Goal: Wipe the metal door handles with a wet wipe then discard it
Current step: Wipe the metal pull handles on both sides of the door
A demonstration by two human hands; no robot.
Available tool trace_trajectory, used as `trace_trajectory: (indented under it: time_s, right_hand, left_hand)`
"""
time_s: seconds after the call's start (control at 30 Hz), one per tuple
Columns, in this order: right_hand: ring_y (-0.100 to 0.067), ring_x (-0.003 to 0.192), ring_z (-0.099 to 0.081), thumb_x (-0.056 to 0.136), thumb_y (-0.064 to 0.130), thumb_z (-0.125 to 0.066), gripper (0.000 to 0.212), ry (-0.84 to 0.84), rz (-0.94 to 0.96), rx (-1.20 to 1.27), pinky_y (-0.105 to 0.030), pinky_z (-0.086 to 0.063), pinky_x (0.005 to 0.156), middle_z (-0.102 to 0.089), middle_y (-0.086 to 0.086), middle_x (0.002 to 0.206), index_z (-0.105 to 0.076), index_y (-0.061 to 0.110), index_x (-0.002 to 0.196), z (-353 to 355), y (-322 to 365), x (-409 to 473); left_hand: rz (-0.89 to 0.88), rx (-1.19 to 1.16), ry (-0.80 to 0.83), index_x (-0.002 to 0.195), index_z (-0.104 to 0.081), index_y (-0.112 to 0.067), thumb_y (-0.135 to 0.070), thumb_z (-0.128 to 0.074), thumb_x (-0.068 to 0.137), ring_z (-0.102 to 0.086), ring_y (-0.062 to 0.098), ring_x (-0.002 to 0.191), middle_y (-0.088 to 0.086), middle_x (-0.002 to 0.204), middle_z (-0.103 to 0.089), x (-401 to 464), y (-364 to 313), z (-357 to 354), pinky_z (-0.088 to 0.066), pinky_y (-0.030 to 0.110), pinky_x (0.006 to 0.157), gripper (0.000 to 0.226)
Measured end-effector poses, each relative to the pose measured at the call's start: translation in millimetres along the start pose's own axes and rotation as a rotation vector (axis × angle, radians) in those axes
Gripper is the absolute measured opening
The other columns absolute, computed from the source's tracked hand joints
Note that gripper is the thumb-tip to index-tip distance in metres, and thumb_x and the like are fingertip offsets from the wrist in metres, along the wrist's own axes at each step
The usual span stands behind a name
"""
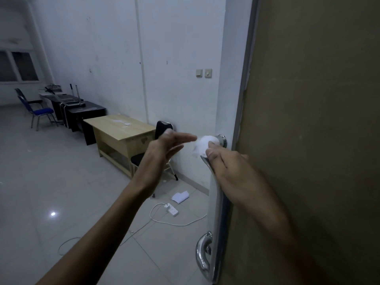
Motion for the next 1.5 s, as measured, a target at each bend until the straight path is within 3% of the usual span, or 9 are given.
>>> trace_trajectory:
  time_s: [0.3, 0.5, 0.6, 0.7, 0.9, 1.03, 1.17, 1.37, 1.5]
  right_hand:
    - [-0.02, 0.063, -0.045, 0.102, 0.031, -0.038, 0.041, 0.024, -0.203, 0.315, -0.037, -0.036, 0.059, -0.048, -0.008, 0.067, -0.058, 0.0, 0.083, -10.1, -33.2, 26.1]
    - [-0.051, 0.109, -0.056, 0.101, 0.036, -0.047, 0.047, 0.005, -0.28, 0.679, -0.06, -0.044, 0.099, -0.061, -0.035, 0.113, -0.061, -0.008, 0.11, -12.8, -47.5, 23.0]
    - [-0.047, 0.096, -0.064, 0.103, 0.027, -0.045, 0.037, -0.047, -0.302, 0.747, -0.056, -0.048, 0.097, -0.07, -0.027, 0.091, -0.072, 0.006, 0.088, -11.7, -54.7, 27.2]
    - [-0.022, 0.067, -0.058, 0.104, 0.031, -0.044, 0.051, -0.035, -0.285, 0.707, -0.043, -0.047, 0.076, -0.06, -0.009, 0.06, -0.07, 0.018, 0.062, -12.7, -51.0, 29.6]
    - [-0.026, 0.074, -0.053, 0.1, 0.037, -0.043, 0.046, 0.07, -0.187, 0.507, -0.039, -0.041, 0.071, -0.061, -0.039, 0.097, -0.071, 0.001, 0.094, -14.1, -46.1, 21.7]
    - [-0.005, 0.111, -0.058, 0.101, 0.03, -0.047, 0.034, -0.01, -0.033, 0.164, -0.026, -0.046, 0.095, -0.068, 0.003, 0.123, -0.063, 0.021, 0.129, 5.4, -28.0, 7.5]
    - [0.0, 0.123, -0.05, 0.1, 0.026, -0.05, 0.036, -0.125, 0.172, -0.006, 0.001, -0.035, 0.096, -0.058, 0.007, 0.136, -0.056, 0.021, 0.136, 7.8, -5.0, -17.9]
    - [-0.01, 0.119, -0.059, 0.096, 0.017, -0.061, 0.029, -0.456, 0.402, -0.049, -0.018, -0.046, 0.1, -0.061, -0.006, 0.133, -0.066, 0.008, 0.123, 12.5, -4.3, -58.1]
    - [-0.007, 0.094, -0.061, 0.092, 0.019, -0.067, 0.013, -0.592, 0.378, -0.074, -0.025, -0.055, 0.08, -0.066, -0.004, 0.106, -0.072, 0.008, 0.093, 20.6, -9.2, -66.0]
  left_hand:
    - [-0.006, 0.174, 0.091, 0.123, -0.06, -0.032, -0.033, -0.018, 0.106, -0.049, -0.01, 0.122, -0.025, 0.124, -0.059, -10.5, 6.5, -20.2, -0.036, 0.003, 0.095, 0.045]
    - [0.003, 0.184, 0.144, 0.129, -0.06, -0.03, -0.04, -0.018, 0.1, -0.046, -0.008, 0.127, -0.02, 0.134, -0.055, -19.6, 12.3, -23.1, -0.035, 0.006, 0.1, 0.051]
    - [0.017, 0.19, 0.167, 0.13, -0.058, -0.032, -0.042, -0.018, 0.099, -0.045, -0.008, 0.127, -0.018, 0.138, -0.053, -22.7, 11.7, -25.3, -0.036, 0.007, 0.101, 0.051]
    - [0.039, 0.175, 0.175, 0.13, -0.057, -0.033, -0.043, -0.019, 0.099, -0.045, -0.009, 0.127, -0.018, 0.139, -0.053, -22.7, 12.1, -24.4, -0.037, 0.007, 0.099, 0.05]
    - [0.05, 0.204, 0.187, 0.134, -0.054, -0.035, -0.043, -0.021, 0.101, -0.041, -0.011, 0.129, -0.025, 0.138, -0.05, -24.1, 13.4, -25.9, -0.036, 0.01, 0.1, 0.048]
    - [0.041, 0.198, 0.167, 0.132, -0.055, -0.035, -0.039, -0.022, 0.103, -0.043, -0.009, 0.129, -0.029, 0.132, -0.053, -25.7, 12.1, -26.0, -0.037, 0.014, 0.103, 0.045]
    - [0.093, 0.153, 0.12, 0.13, -0.054, -0.037, -0.038, -0.026, 0.104, -0.05, -0.004, 0.124, -0.026, 0.124, -0.058, -26.6, 17.9, -22.9, -0.039, 0.019, 0.106, 0.038]
    - [0.019, 0.156, 0.137, 0.139, -0.05, -0.025, -0.039, -0.02, 0.101, -0.046, 0.004, 0.132, -0.009, 0.142, -0.052, -30.7, 15.8, -26.6, -0.04, 0.029, 0.107, 0.051]
    - [0.021, 0.131, 0.043, 0.132, -0.055, -0.028, -0.041, -0.024, 0.098, -0.05, 0.001, 0.126, -0.013, 0.135, -0.057, -35.6, 18.3, -15.1, -0.045, 0.021, 0.102, 0.048]
Point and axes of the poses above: each hand's wrist, its own x-axis towards the middle knuckle, its own z-axis out of the back of the hand, y = z × x, the point moved 10 cm from there along x, towards the middle knuckle
